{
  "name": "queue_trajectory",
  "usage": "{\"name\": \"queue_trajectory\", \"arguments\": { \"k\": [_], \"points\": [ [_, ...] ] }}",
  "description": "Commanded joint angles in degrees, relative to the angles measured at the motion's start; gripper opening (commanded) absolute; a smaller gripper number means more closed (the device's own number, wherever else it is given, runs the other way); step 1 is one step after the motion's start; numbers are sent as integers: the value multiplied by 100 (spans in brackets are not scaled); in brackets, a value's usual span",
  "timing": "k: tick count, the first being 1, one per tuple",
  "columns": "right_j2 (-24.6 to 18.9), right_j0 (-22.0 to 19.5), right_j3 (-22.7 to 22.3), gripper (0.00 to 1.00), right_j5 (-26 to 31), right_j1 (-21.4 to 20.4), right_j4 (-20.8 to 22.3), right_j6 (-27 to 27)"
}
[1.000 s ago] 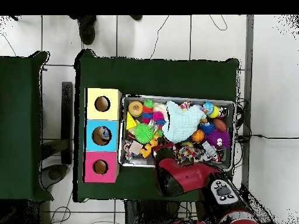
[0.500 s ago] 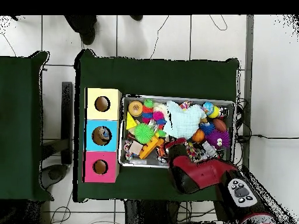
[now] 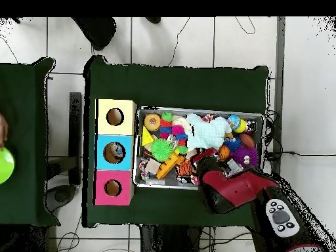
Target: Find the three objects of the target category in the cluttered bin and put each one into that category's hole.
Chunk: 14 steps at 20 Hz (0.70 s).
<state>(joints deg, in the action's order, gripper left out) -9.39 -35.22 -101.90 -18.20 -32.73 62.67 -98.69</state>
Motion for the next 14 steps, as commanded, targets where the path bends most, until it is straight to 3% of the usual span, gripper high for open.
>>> {"name": "queue_trajectory", "arguments": {
  "k": [1, 6, 14],
  "points": [
    [-673, -86, 893, 0, 264, -328, 720, -515],
    [-819, -164, 1130, 0, 174, -307, 1210, -741],
    [-853, -210, 1408, 0, -133, -210, 1585, -942]
  ]
}}
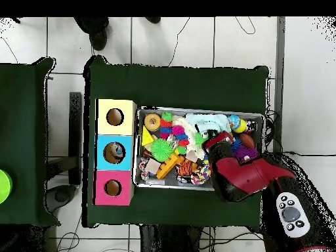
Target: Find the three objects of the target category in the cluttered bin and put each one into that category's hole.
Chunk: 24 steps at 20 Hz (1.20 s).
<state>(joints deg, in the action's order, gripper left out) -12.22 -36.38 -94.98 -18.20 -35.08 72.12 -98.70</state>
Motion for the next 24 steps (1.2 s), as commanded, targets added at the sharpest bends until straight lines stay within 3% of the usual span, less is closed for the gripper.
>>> {"name": "queue_trajectory", "arguments": {
  "k": [1, 4, 6, 11, 15, 17, 22, 24],
  "points": [
    [-595, -93, 718, 0, -128, -10, 704, -1002],
    [-788, -142, 802, 0, -92, -106, 1319, -1600],
    [-813, -143, 866, 0, -32, -97, 1493, -1760],
    [-764, -127, 956, 0, 37, -23, 1604, -1822],
    [-658, -72, 915, 0, 536, -79, 1779, -1905],
    [-675, -141, 841, 0, 1023, -75, 1706, -1695],
    [-931, -557, 658, 0, 2167, 3, 704, -270],
    [-889, -566, 701, 0, 2403, -26, 478, -17]
  ]
}}
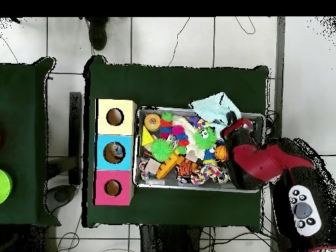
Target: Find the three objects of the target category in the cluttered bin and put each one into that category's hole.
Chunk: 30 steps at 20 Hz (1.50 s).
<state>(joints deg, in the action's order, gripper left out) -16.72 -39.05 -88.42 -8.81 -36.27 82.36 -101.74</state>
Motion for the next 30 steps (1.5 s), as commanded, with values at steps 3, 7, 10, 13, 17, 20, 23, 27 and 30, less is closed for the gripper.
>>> {"name": "queue_trajectory", "arguments": {
  "k": [3, 7, 10, 13, 17, 20, 23, 27, 30],
  "points": [
    [-458, -384, 38, 0, 1830, 39, -825, 600],
    [-322, -452, -35, 0, 2127, 153, -971, 654],
    [-262, -459, -175, 0, 2214, 270, -1013, 568],
    [-133, -367, -238, 0, 2196, 295, -976, 382],
    [-184, -367, -295, 0, 2122, 400, -1001, 358],
    [-594, -675, -532, 0, 2074, 360, -1176, 628],
    [-1088, -1057, -731, 0, 2050, 429, -1352, 837],
    [-2271, -1991, -1179, 0, 2152, 801, -1625, 1300],
    [-2643, -2301, -1371, 0, 2190, 990, -1697, 1377]
  ]
}}
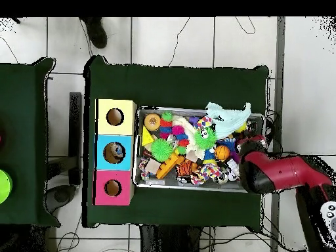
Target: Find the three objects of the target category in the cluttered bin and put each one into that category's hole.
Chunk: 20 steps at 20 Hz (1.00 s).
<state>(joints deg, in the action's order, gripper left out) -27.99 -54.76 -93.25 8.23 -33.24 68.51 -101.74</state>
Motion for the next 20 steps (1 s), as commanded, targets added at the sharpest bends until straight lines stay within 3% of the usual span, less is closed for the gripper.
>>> {"name": "queue_trajectory", "arguments": {
  "k": [1, 9, 12, 15, 18, 20],
  "points": [
    [-1540, -747, -909, 0, 447, 698, -278, 1330],
    [-1848, -1098, -975, 0, 512, 1170, -208, 1283],
    [-2200, -1467, -1034, 0, 730, 1644, -408, 1580],
    [-2409, -1615, -1075, 0, 741, 1850, -436, 1642],
    [-2360, -1533, -1143, 0, 604, 1690, -292, 1432],
    [-2076, -1303, -1119, 0, 536, 1380, -156, 1128]
  ]
}}
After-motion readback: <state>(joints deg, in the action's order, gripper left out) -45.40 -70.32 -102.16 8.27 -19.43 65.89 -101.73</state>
